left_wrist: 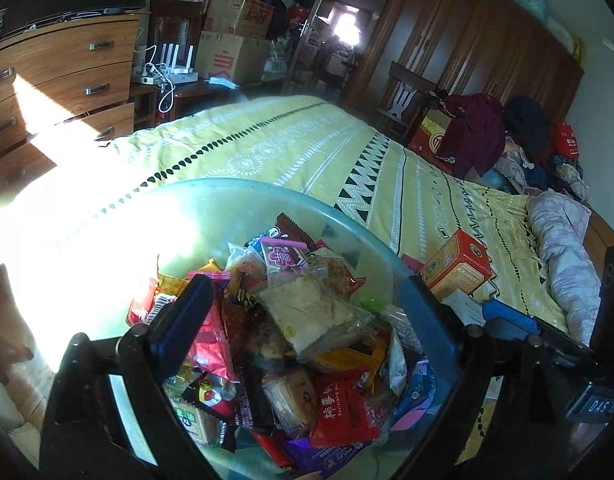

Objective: Organize snacks
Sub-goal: 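Open both tools to drop the snacks into the glass bowl, then move both open tools back over the snacks on the bed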

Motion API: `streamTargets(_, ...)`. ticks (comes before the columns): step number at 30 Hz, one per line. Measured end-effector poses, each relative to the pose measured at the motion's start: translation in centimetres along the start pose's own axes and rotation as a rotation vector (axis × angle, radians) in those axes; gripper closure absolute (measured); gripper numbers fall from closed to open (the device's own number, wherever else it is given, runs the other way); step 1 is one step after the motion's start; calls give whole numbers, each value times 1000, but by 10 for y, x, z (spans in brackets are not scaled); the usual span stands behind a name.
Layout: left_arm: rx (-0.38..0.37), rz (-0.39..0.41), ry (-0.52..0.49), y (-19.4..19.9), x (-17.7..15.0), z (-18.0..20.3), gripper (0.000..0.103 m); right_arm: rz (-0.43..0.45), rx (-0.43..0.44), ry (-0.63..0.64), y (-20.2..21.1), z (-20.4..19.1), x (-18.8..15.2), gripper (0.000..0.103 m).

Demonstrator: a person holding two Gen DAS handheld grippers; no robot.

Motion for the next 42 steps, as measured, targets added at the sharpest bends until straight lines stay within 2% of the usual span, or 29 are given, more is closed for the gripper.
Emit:
streamTargets(5,-9,24,-1,11,0,8,7,59,-85,51,38,-4,-5,19)
streamTargets(9,-26,21,-29,18,-14,29,6,57,-135,55,67,2,-38,19)
streamTargets(12,-54,-5,-73,19,-32,56,6,7,-157,11,82,14,-91,18)
streamTargets(18,-117,-75,-222,18,-86,123,6,-155,-175,-169,104,45,-227,18)
streamTargets(20,-130,-113,-277,13,-108,144,6,-164,-207,-246,126,66,-258,18)
streamTargets(23,-150,-163,-321,7,-130,164,6,-116,-324,-395,180,121,-293,18)
streamTargets(28,-193,-192,-386,5,-149,201,6,-6,-542,-507,279,201,-305,18)
streamTargets(34,-214,-202,-431,12,-165,220,6,113,-694,-523,382,270,-291,16)
streamTargets(36,-209,-219,-439,9,-174,223,6,63,-686,-544,395,298,-295,5)
streamTargets(39,-200,-241,-446,6,-186,228,6,-75,-667,-549,388,337,-313,5)
streamTargets(42,-196,-263,-447,2,-197,233,6,-141,-631,-549,376,364,-333,5)
Point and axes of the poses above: each gripper's, at about its wrist camera, not at the fingertips, and y roughly against the way its jaws point, z to its right, x to its top, the point moved 7 cm from there along -y, roughly the way its jaws point, and after that the axes turned 13 degrees about y, right-handed, at the moved point
